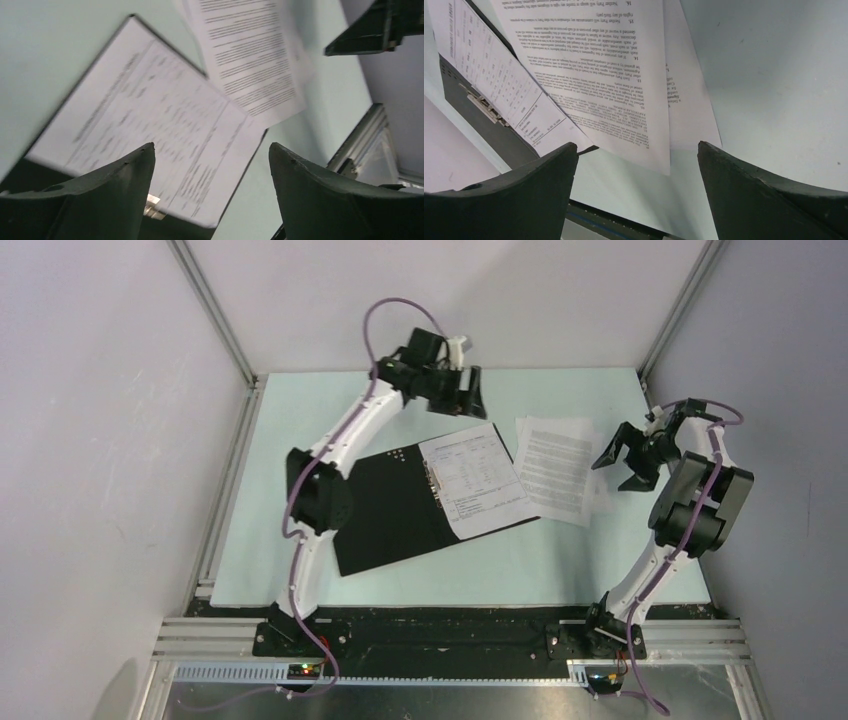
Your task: Put the files into the folder
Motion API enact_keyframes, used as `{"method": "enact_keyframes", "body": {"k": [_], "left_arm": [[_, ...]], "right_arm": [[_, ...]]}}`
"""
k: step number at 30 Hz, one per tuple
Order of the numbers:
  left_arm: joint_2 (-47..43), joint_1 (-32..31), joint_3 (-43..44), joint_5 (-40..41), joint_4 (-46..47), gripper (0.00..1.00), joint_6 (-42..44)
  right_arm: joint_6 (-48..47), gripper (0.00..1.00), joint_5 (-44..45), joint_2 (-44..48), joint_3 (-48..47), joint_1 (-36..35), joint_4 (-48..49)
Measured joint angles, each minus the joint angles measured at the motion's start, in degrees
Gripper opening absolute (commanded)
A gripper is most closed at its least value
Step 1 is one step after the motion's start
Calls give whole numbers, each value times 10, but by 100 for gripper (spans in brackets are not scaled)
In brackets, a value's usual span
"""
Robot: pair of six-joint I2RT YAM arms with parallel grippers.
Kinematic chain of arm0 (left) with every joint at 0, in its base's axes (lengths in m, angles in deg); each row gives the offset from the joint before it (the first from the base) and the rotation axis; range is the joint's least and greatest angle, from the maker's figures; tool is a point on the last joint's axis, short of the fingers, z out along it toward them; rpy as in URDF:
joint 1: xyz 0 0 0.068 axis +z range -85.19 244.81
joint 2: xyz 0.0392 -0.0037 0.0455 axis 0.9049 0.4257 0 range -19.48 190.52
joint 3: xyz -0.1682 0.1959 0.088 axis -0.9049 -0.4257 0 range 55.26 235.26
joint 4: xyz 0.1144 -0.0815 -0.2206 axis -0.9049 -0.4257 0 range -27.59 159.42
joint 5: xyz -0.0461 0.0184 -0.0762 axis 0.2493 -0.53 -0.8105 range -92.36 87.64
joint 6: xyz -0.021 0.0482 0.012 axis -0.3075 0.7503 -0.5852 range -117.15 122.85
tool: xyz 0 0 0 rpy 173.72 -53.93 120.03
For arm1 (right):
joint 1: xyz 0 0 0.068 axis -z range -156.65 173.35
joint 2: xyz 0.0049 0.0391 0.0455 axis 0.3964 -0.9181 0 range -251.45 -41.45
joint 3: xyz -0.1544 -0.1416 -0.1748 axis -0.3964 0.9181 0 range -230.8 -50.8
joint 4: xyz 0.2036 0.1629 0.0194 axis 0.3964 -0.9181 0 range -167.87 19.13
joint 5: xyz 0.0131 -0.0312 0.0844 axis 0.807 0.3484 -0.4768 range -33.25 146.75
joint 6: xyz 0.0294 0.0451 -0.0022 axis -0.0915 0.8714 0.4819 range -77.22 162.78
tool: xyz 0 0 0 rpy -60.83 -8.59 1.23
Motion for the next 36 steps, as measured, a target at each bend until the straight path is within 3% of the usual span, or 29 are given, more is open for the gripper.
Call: {"method": "enact_keyframes", "body": {"k": [6, 10, 15, 36], "left_arm": [[107, -64, 38, -29, 130, 96, -96], [182, -86, 57, -24, 237, 97, -164], [230, -98, 58, 3, 304, 95, -217], [260, -130, 35, 91, 354, 89, -298]], "right_arm": [[-14, 95, -13, -45, -6, 4, 14], [-19, 95, -14, -73, -25, 5, 16], [-19, 93, -21, -83, -34, 7, 21], [-8, 91, -50, -113, -47, -20, 29]]}}
